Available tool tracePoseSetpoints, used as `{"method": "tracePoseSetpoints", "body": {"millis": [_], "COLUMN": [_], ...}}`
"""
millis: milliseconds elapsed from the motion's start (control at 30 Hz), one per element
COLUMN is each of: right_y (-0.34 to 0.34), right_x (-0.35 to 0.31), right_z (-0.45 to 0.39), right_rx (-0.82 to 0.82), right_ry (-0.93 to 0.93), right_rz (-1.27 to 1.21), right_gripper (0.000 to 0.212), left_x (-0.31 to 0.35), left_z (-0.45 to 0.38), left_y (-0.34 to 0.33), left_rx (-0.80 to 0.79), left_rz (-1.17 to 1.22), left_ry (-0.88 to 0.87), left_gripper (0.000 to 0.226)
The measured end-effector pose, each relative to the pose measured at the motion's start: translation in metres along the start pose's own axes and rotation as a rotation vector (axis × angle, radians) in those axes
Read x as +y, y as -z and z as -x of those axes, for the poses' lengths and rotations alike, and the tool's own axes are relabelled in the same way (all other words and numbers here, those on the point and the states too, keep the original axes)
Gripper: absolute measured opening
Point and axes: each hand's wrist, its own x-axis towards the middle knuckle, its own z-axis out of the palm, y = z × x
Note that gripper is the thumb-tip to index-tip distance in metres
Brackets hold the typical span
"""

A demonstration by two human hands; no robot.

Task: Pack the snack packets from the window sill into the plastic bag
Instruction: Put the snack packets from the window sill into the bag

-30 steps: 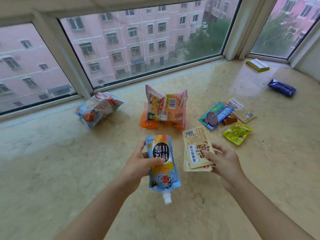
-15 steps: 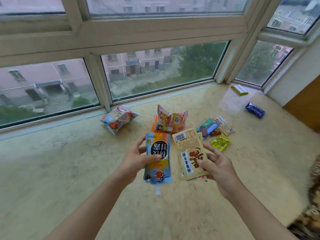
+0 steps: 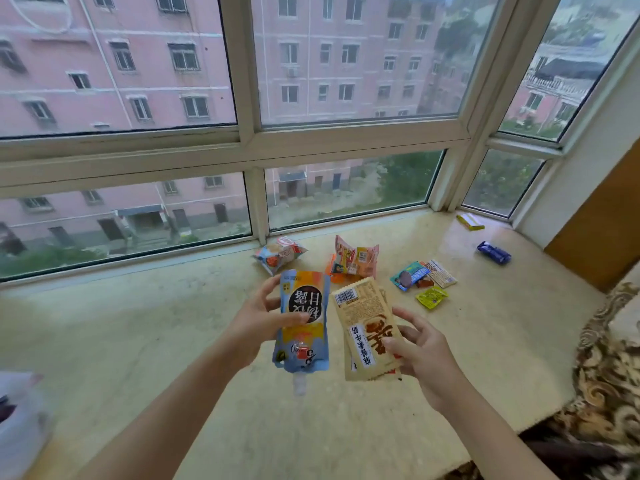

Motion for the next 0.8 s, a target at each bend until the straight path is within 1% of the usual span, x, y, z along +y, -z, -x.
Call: {"method": "tracePoseSetpoints", "body": {"millis": [200,467,600,800], "right_y": [-0.034,-0.092,-0.129,-0.197], "right_x": [-0.026,-0.048,-0.05,-0.046], "right_z": [0.054,0.101,0.119,0.14], "right_rx": [-0.056,-0.143,-0.214,-0.252], "right_ry": [0.051,0.087,0.081,0.092], "right_rz": [-0.037,-0.019,-0.015,-0.003], "right_gripper": [0.051,0.052,0.049,0.052], "left_x": [0.022,0.031,0.031,0.024], "left_z": [0.079,0.16,0.191,0.226], "left_y": [0.027,0.074,0.105,0.171], "left_rx": [0.067,0.151,0.174,0.215], "left_rz": [0.035,0.089,0.109,0.124], "left_ry": [-0.07,-0.12,-0.141,-0.168], "left_gripper": [0.083,0.078,0.075,0.074]}}
